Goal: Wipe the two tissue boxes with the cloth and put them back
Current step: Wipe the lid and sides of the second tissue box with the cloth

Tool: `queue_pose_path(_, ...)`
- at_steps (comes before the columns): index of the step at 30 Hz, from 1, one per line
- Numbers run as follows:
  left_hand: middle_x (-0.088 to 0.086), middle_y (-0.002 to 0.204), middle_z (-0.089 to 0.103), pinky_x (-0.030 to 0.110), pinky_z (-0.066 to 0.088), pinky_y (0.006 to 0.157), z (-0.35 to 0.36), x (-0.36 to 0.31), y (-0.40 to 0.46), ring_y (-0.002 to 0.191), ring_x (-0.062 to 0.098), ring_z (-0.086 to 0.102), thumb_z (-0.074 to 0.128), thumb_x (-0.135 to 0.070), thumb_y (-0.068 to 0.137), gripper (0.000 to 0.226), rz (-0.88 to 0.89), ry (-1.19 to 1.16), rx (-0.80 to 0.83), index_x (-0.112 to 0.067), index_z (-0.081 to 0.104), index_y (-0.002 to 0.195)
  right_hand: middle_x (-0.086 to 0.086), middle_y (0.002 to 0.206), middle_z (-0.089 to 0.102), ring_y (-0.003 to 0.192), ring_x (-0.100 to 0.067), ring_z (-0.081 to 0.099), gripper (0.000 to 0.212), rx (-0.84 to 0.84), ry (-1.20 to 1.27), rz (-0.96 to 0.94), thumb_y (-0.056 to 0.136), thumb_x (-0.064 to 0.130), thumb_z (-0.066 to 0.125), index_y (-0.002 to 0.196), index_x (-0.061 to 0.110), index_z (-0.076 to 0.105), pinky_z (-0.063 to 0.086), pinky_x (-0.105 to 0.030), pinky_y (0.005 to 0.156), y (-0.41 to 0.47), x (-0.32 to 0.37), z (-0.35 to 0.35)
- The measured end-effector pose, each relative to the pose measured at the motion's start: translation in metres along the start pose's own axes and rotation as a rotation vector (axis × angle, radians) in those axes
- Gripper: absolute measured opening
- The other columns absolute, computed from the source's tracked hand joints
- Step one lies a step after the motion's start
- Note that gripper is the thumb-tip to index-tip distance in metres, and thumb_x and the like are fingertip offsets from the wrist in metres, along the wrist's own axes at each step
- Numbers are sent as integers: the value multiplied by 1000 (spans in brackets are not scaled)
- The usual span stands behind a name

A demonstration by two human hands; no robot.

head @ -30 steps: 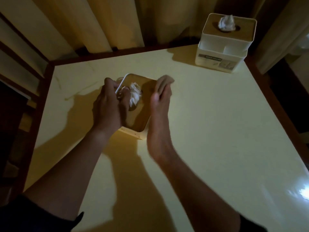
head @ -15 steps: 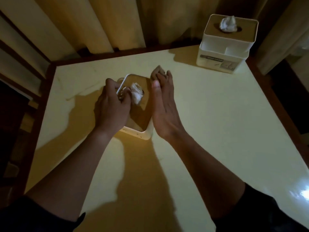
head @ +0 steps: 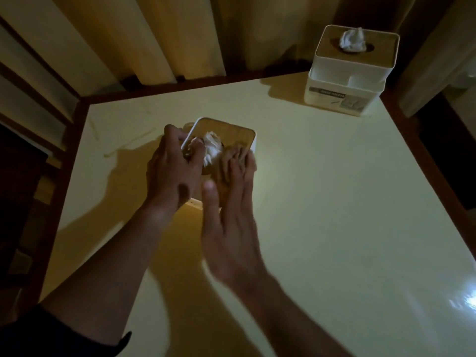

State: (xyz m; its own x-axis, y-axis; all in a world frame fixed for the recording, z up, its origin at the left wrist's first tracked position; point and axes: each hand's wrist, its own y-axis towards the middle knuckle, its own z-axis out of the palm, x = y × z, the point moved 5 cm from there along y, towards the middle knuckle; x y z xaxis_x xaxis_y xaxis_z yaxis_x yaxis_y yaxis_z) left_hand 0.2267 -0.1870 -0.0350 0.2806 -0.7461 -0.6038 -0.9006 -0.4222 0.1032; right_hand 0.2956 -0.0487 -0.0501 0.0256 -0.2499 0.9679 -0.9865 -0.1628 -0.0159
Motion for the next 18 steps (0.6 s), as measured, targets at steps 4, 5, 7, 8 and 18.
queue_pose_path(4,0,128,64,25,29,77,0,2,-1,107,23,58,52,-40,104,25,8,6,-18,-19,45,115,17,177,-18,164,-6,-11,73,44,18,44,110,65,22,171,34,-3,11,-50,135,74,-5,-26)
queue_pose_path(5,0,127,64,25,29,77,0,2,0,106,23,58,52,-39,104,24,5,10,-25,-19,45,115,15,178,-15,163,-3,-9,70,61,48,52,111,63,22,171,35,0,9,-46,134,87,-8,-31)
queue_pose_path(7,3,125,64,27,29,76,1,2,0,102,22,56,52,-39,103,24,-6,5,-39,-18,44,113,8,180,8,165,-9,8,70,54,139,77,109,69,22,170,36,14,17,-47,133,103,-24,-36)
queue_pose_path(8,4,125,64,28,29,76,1,1,0,100,22,55,52,-39,103,25,-11,0,-44,-17,44,113,5,176,23,163,-15,24,76,45,191,103,104,77,22,168,37,20,26,-52,131,106,-35,-35)
queue_pose_path(18,2,129,62,31,33,77,4,3,0,98,19,55,51,-42,103,28,-28,-4,-52,-19,45,117,7,177,25,163,-30,28,106,-22,618,245,90,87,48,172,35,4,24,-61,130,-10,-61,32)
